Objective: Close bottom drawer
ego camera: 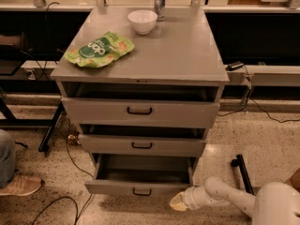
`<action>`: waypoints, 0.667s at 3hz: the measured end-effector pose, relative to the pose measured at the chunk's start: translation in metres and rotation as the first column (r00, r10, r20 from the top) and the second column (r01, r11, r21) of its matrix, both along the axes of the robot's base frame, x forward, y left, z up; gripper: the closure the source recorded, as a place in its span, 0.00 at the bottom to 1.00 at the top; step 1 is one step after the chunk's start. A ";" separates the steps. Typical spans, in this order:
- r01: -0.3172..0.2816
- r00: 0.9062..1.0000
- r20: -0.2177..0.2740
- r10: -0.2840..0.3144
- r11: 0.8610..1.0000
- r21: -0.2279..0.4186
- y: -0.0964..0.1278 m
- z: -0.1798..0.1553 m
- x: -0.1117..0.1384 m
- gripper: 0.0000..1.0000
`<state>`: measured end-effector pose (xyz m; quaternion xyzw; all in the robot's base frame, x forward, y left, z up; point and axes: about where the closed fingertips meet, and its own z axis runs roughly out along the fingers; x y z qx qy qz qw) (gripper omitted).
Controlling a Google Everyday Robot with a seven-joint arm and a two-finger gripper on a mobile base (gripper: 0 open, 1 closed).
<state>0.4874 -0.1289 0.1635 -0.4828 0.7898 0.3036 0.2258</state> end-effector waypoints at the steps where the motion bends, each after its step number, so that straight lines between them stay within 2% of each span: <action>1: -0.056 0.986 0.158 0.045 0.996 0.064 0.032 0.016 0.058 1.00; 2: -0.056 0.986 0.158 0.045 0.996 0.064 0.032 0.016 0.054 1.00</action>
Offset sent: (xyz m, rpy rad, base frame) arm 0.1435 0.0819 0.0441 0.1634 -0.3920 0.1322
